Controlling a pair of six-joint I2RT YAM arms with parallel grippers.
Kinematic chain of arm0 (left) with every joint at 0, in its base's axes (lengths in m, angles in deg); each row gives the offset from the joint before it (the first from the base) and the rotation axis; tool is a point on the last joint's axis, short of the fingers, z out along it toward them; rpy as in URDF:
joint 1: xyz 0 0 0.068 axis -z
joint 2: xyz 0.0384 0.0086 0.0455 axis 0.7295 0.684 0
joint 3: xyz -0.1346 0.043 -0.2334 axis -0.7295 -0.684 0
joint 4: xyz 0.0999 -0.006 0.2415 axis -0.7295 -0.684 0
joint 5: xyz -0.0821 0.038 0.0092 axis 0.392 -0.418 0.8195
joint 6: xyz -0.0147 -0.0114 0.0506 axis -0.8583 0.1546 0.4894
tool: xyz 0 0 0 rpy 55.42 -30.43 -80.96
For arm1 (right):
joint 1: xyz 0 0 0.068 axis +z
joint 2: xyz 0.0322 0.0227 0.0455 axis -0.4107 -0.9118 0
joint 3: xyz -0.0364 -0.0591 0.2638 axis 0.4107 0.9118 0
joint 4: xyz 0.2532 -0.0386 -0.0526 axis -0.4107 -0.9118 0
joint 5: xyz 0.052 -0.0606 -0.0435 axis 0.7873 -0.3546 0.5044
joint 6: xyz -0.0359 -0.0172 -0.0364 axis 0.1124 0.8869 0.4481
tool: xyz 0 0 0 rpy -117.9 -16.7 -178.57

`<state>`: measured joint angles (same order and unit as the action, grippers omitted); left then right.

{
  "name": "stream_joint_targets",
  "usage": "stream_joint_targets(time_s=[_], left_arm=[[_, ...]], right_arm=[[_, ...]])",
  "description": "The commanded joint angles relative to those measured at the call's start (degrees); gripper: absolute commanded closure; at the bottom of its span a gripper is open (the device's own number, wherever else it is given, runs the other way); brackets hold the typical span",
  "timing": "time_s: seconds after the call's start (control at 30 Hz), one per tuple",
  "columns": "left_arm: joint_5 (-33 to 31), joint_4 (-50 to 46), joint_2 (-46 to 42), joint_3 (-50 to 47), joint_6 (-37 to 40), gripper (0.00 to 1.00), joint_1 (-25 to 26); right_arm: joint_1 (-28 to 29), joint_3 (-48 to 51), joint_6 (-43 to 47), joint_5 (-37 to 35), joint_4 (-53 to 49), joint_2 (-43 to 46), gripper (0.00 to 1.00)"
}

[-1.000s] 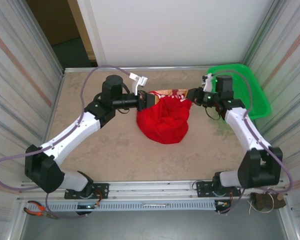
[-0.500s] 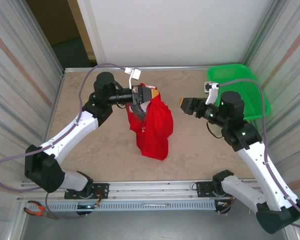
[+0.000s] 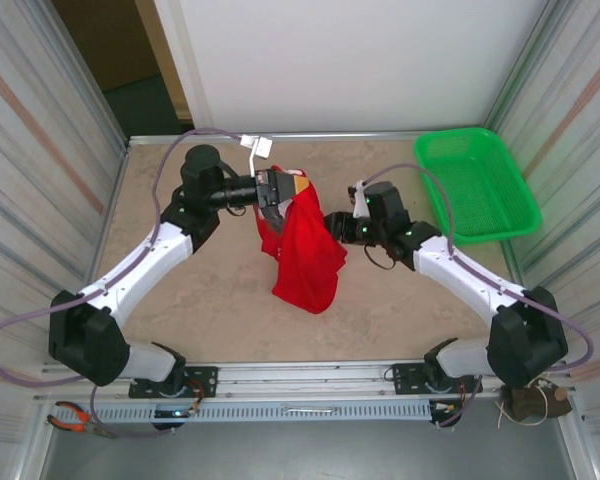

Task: Fold the inside-out t-shirt

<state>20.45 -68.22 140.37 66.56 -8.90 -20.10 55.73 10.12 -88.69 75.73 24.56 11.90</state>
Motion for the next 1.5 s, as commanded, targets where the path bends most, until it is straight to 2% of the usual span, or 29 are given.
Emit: stream_joint_targets(time_s=[0.0, 0.07, 0.13, 0.2, 0.27, 0.33, 0.4, 0.47, 0.53, 0.63, 0.8, 0.9, 0.97, 1.03, 1.07, 1.1, 1.13, 1.23, 1.47], left_arm=[[-0.7, 1.8, -5.3, -9.1, 0.6, 1.00, -2.4], [-2.2, -0.3, -9.0, -16.8, 1.8, 1.00, -3.8], [-5.7, -3.2, -13.2, -24.3, 2.6, 0.99, -4.9], [-10.2, -8.2, -17.7, -29.9, 3.7, 0.82, -6.2], [-18.7, -16.3, -23.7, -33.7, 4.2, 0.72, -7.5], [-28.1, -25.2, -30.6, -35.6, 3.9, 0.47, -8.9], [-35.2, -31.0, -36.1, -36.1, 2.8, 0.34, -9.5], [-39.2, -33.7, -39.3, -35.4, 2.4, 0.27, -9.5], [-39.3, -33.8, -39.6, -33.7, 2.5, 0.25, -9.4], [-38.6, -32.9, -35.3, -29.0, 3.4, 0.23, -8.2], [-43.2, -32.8, -24.4, -16.7, 7.9, 0.22, 1.2], [-45.0, -30.5, -19.0, -12.3, 7.2, 0.21, 5.5], [-45.1, -26.9, -16.3, -13.0, 4.1, 0.21, 6.3], [-45.2, -21.3, -13.9, -16.3, 0.0, 0.20, 6.3], [-44.8, -18.3, -12.2, -18.4, -1.5, 0.20, 6.2], [-44.6, -16.3, -10.4, -20.1, -2.6, 0.20, 6.0], [-44.1, -15.7, -8.6, -21.4, -3.6, 0.21, 5.5], [-42.9, -13.5, -4.5, -26.1, -4.1, 0.25, 4.0], [-45.6, -18.1, -3.7, -32.2, -0.6, 0.29, 2.3]], right_arm=[[1.0, 4.4, -2.7, -4.3, 1.3, 1.2, 0.55], [1.6, 7.2, -4.3, -6.4, 0.5, 2.3, 0.54], [2.7, 9.2, -5.2, -9.3, -1.1, 3.7, 0.49], [3.2, 10.2, -5.8, -11.4, -2.4, 5.1, 0.46], [3.3, 9.5, -6.0, -12.7, -3.8, 5.6, 0.45], [3.3, 7.0, -4.8, -13.1, -5.6, 4.3, 0.44], [3.4, 3.5, -3.4, -13.0, -6.8, 1.7, 0.41], [4.0, -0.6, -2.0, -13.2, -7.9, -2.0, 0.38], [5.0, -5.4, -0.6, -13.3, -8.8, -6.5, 0.35], [6.7, -13.1, 1.0, -15.1, -12.5, -14.1, 0.35], [8.6, -20.3, 1.8, -17.5, -16.4, -24.2, 0.37], [9.2, -20.8, 1.2, -17.7, -16.0, -27.9, 0.40], [9.2, -20.8, 0.6, -18.2, -16.1, -29.9, 0.47], [9.0, -20.5, 0.4, -18.2, -15.7, -31.0, 0.61], [8.6, -20.5, 0.5, -17.5, -15.5, -31.2, 0.77], [8.1, -20.5, 0.7, -16.3, -15.5, -30.9, 0.94], [7.5, -20.2, 0.7, -15.1, -15.1, -29.9, 1.00], [5.7, -17.4, 1.1, -11.0, -12.6, -22.9, 1.00], [0.8, -5.5, -1.3, 8.5, 3.5, -2.5, 1.00]])
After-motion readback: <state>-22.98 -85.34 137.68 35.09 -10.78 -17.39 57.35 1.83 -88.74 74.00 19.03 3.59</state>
